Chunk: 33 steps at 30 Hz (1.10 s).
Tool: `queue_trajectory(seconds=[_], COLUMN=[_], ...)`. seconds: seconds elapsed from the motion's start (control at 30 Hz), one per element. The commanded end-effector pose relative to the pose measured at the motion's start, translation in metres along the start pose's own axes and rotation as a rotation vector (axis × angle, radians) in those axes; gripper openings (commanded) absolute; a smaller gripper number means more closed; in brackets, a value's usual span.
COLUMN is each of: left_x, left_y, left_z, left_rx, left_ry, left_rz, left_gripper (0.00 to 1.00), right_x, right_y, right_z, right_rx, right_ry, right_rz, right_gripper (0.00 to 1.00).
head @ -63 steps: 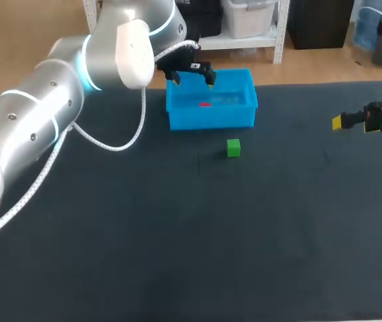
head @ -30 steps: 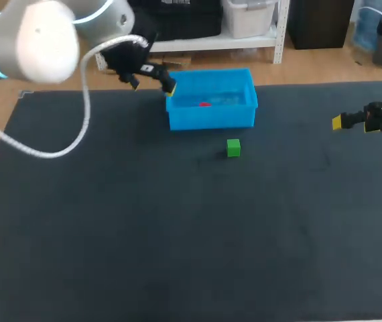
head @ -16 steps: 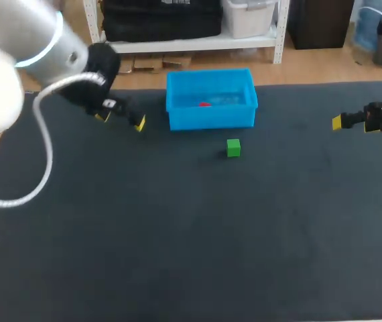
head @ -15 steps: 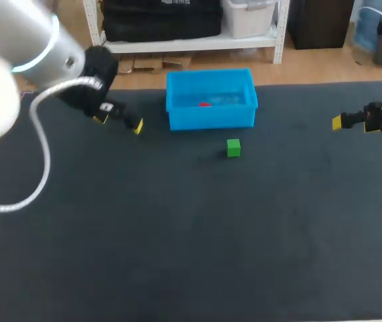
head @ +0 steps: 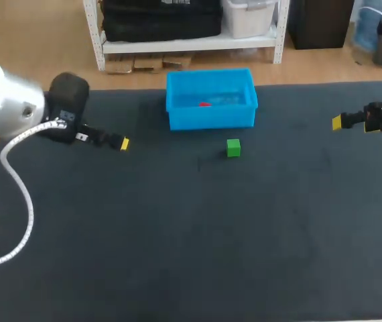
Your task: Use the left arm to pick the red cube and place it into the blue plastic box first, then use the right arm to grasp the green cube and put it into the same blue plastic box after the first action is fully finished.
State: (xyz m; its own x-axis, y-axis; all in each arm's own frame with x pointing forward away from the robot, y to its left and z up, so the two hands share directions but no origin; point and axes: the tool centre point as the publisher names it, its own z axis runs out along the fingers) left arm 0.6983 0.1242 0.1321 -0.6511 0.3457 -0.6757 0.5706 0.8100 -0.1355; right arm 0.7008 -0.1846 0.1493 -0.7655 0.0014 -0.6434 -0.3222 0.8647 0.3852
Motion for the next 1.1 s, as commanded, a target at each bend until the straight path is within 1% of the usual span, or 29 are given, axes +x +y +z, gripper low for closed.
queue_trajectory(seconds=[0.03,0.33,0.4,0.43,0.53,0.57,0.6,0.67,0.73,0.8,0.87,0.93,1.0,1.03,1.1], left_x=[-0.003,-0.005,-0.005,-0.005,-0.005,-0.005,-0.005,-0.005,-0.005,-0.005,-0.005,-0.005,-0.005,-0.005,-0.005], left_y=[0.003,0.007,0.007,0.006,0.006,0.006,0.006,0.006,0.006,0.006,0.006,0.006,0.006,0.006,0.006], left_z=[0.004,0.001,0.000,-0.001,-0.001,-0.001,-0.001,-0.001,-0.001,-0.001,-0.001,-0.001,-0.001,-0.001,-0.001], left_rx=[0.025,0.061,0.043,0.050,0.050,0.050,0.050,0.050,0.050,0.050,0.050,0.050,0.050,0.050,0.050], left_ry=[-0.096,-0.056,-0.037,-0.038,-0.038,-0.038,-0.038,-0.038,-0.038,-0.038,-0.038,-0.038,-0.038,-0.038,-0.038], left_rz=[0.002,0.012,0.020,0.035,0.035,0.035,0.035,0.035,0.035,0.035,0.035,0.035,0.035,0.035,0.035], left_gripper=[1.00,1.00,1.00,1.00,1.00,1.00,1.00,1.00,1.00,1.00,1.00,1.00,1.00,1.00,1.00], right_x=[0.000,0.000,0.000,0.000,0.000,-0.006,-0.012,-0.022,-0.030,-0.036,-0.038,-0.038,-0.035,-0.033,-0.031], right_y=[0.000,0.000,0.000,0.000,0.000,0.003,0.008,0.020,0.038,0.056,0.072,0.085,0.097,0.102,0.109], right_z=[0.000,0.000,0.000,0.000,0.000,-0.002,-0.003,0.001,0.009,0.020,0.034,0.048,0.060,0.067,0.078], right_rx=[0.000,0.000,0.000,0.000,0.000,0.026,0.041,0.079,0.161,0.232,0.315,0.388,0.401,0.422,0.459], right_ry=[0.000,0.000,0.000,0.000,0.000,-0.001,-0.005,0.026,0.043,0.062,0.114,0.163,0.204,0.234,0.263], right_rz=[-0.001,-0.001,-0.001,-0.001,-0.001,-0.044,-0.059,-0.076,-0.151,-0.198,-0.243,-0.260,-0.255,-0.264,-0.274], right_gripper=[1.00,1.00,1.00,1.00,1.00,1.00,1.00,1.00,1.00,1.00,1.00,1.00,1.00,1.00,1.00])
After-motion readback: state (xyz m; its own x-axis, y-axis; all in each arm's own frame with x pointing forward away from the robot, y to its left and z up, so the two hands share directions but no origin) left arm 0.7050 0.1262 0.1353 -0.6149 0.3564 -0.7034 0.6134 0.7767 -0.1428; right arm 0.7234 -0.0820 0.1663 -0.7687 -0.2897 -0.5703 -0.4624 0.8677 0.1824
